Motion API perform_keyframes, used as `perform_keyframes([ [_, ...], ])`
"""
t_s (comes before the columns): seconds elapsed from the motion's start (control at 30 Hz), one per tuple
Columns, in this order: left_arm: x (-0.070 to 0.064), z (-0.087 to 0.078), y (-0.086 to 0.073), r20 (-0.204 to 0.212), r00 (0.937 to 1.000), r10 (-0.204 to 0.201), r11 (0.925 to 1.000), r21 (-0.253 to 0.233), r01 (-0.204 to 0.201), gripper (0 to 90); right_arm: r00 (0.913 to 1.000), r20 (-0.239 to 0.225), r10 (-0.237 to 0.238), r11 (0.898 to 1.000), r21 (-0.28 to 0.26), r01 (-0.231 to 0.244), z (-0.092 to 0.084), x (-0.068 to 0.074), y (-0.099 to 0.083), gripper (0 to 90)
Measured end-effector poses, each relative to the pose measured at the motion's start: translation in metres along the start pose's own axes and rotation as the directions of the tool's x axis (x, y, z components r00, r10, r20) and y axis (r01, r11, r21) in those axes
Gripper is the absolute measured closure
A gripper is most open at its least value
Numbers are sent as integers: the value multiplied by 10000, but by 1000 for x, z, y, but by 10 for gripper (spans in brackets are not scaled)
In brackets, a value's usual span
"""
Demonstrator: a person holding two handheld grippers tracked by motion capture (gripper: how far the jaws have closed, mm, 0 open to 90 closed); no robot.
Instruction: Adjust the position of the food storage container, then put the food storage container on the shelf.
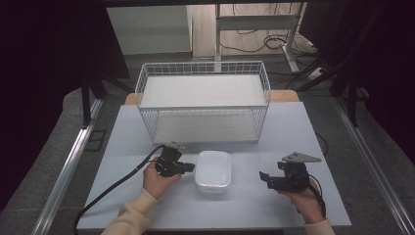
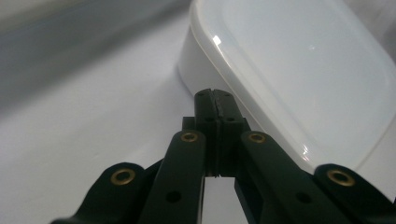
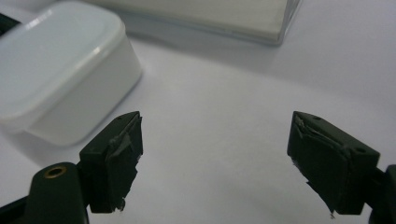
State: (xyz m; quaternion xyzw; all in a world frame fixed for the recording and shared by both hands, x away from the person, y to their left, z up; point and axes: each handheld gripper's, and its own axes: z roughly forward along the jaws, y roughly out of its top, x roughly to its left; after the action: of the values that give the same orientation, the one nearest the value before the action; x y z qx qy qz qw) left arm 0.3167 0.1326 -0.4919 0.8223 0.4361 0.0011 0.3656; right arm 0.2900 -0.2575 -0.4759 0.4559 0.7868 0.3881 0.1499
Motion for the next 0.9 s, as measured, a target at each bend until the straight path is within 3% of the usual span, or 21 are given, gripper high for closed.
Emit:
perform_keyframes([
  [0.07, 1, -5, 0, 1, 10000, -24, 9999, -171, 24, 900, 10000, -8, -9, 9999, -153, 9, -1, 0, 3, 181],
  [0.1, 1, -17, -1, -206, 9998, 56, 9989, -455, -65, 900, 10000, -83, -28, 9991, -413, 25, -5, 3, 9, 181],
  [0.2, 0, -29, -3, -391, 9992, -17, 9966, -828, -16, 842, 9999, -134, -94, 9983, -569, 87, -7, 6, 15, 180],
  [0.23, -1, -34, -4, -491, 9988, -51, 9955, -944, 4, 685, 9998, -177, -95, 9974, -716, 82, -8, 8, 20, 177],
  [0.27, -1, -39, -4, -597, 9982, -103, 9942, -1073, 39, 685, 9998, -177, -95, 9974, -716, 82, -8, 8, 20, 177],
  [0.3, -1, -45, -6, -653, 9977, -172, 9927, -1203, 92, 634, 9998, -216, -52, 9970, -776, 36, -8, 9, 22, 176],
  [0.33, 0, -51, -6, -678, 9972, -312, 9910, -1321, 220, 520, 9996, -283, 48, 9959, -905, -73, -8, 10, 26, 176],
  [0.4, 2, -53, -6, -685, 9968, -422, 9899, -1381, 324, 479, 9995, -301, 102, 9951, -982, -131, -8, 10, 29, 173],
  [0.43, 5, -56, -7, -674, 9958, -616, 9881, -1448, 514, 409, 9988, -427, 237, 9937, -1089, -282, -6, 10, 35, 171],
  [0.6, 10, -62, -10, -587, 9942, -903, 9831, -1650, 796, 349, 9964, -770, 366, 9920, -1181, -455, 1, 13, 44, 172],
  [0.7, 15, -63, -14, -51, 9927, -1207, 9765, -1804, 1178, 337, 9952, -946, 255, 9935, -1084, -358, 4, 14, 42, 195],
  [0.9, 13, -60, -16, -103, 9927, -1203, 9783, -1711, 1168, 342, 9925, -1114, 501, 9961, -673, -578, 4, 14, 39, 205],
])
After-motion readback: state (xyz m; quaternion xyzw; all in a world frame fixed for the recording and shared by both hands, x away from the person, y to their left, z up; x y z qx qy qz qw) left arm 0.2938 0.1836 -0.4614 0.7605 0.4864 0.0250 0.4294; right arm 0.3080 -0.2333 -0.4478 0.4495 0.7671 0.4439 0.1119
